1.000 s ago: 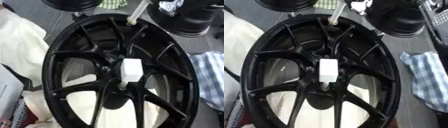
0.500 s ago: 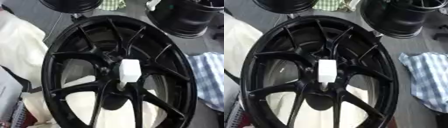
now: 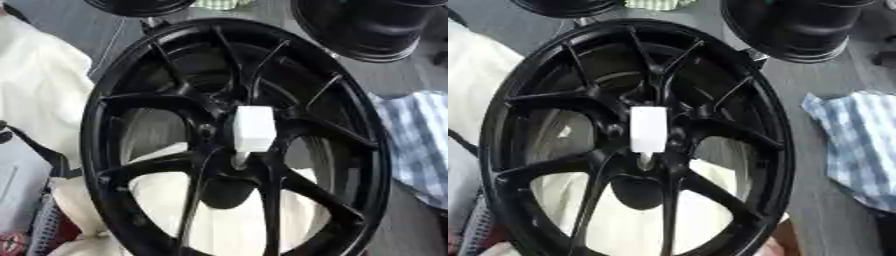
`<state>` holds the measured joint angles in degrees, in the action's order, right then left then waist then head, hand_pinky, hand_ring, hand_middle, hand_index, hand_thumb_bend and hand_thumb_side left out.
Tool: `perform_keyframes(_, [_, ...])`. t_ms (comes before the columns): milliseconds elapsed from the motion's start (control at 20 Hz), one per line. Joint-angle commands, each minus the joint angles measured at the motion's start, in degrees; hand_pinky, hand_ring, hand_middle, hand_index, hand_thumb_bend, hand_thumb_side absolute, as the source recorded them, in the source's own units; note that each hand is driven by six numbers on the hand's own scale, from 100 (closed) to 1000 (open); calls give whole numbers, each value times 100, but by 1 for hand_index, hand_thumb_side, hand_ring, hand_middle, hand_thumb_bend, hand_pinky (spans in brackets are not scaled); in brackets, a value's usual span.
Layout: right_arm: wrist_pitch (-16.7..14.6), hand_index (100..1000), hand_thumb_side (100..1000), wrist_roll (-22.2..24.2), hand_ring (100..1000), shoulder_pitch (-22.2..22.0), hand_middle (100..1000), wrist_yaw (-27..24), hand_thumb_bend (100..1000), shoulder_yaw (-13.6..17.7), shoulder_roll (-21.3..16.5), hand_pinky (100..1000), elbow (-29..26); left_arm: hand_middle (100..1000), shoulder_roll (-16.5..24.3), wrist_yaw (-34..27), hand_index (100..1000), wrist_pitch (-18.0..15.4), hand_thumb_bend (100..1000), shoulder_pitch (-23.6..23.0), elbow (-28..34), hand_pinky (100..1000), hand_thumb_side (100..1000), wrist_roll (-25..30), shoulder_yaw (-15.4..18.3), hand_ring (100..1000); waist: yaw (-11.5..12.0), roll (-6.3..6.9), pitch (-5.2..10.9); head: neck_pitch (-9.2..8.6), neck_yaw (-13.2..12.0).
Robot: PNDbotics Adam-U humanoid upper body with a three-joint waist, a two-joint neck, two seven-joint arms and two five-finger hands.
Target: Pull the pin out of the wheel hub.
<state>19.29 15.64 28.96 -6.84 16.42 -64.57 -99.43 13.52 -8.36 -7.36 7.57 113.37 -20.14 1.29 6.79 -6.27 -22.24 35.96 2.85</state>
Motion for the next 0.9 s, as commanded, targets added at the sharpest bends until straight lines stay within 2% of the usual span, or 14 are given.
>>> perform_keyframes(50, [7, 256, 198, -307, 509, -265, 150, 50, 100, 318, -297, 724, 51, 617, 45, 44, 815, -25, 125, 1, 122, 698, 792, -58, 77, 669, -101, 58, 94, 65, -193])
perform_keyframes(200, [59, 259, 198, -579, 510, -709, 152, 299, 100, 491, -101, 721, -60, 617, 30, 78, 816, -38, 120, 9, 122, 698, 790, -95, 106, 668, -250, 127, 41, 81, -338])
perform_keyframes(350, [115, 268, 198, -858, 514, -1161, 162, 575, 100, 671, 276, 723, -285, 617, 32, 111, 816, -78, 119, 31, 122, 698, 786, -129, 135, 668, -352, 190, -6, 67, -438])
perform_keyframes(450, [144, 312, 198, -1045, 537, -1464, 207, 761, 100, 739, 561, 737, -479, 617, 23, 124, 816, -104, 118, 53, 122, 698, 785, -144, 146, 668, -369, 212, -38, 24, -462])
perform_keyframes(550, [159, 391, 198, -1231, 576, -1769, 292, 948, 100, 788, 861, 764, -649, 617, 2, 129, 816, -116, 119, 80, 122, 698, 786, -152, 147, 667, -360, 231, -69, -3, -451])
perform_keyframes(600, [171, 476, 201, -1327, 621, -1924, 384, 1044, 100, 789, 1015, 789, -712, 617, -10, 128, 815, -117, 119, 89, 122, 698, 786, -155, 147, 667, -355, 244, -81, -8, -438])
perform_keyframes(650, [183, 515, 202, -1421, 643, -2075, 428, 1137, 100, 768, 1166, 801, -766, 617, -22, 129, 815, -117, 118, 93, 122, 698, 786, -159, 149, 667, -348, 255, -88, -13, -426])
perform_keyframes(800, [197, 780, 205, -1655, 815, -2507, 703, 1403, 100, 703, 1597, 900, -915, 617, -55, 119, 815, -111, 121, 96, 122, 698, 788, -170, 149, 666, -314, 289, -93, -26, -396])
perform_keyframes(900, [176, 888, 196, -1630, 928, -2804, 856, 1585, 100, 702, 1894, 962, -979, 617, -71, 98, 815, -105, 122, 102, 122, 698, 787, -163, 135, 667, -297, 311, -79, -20, -392])
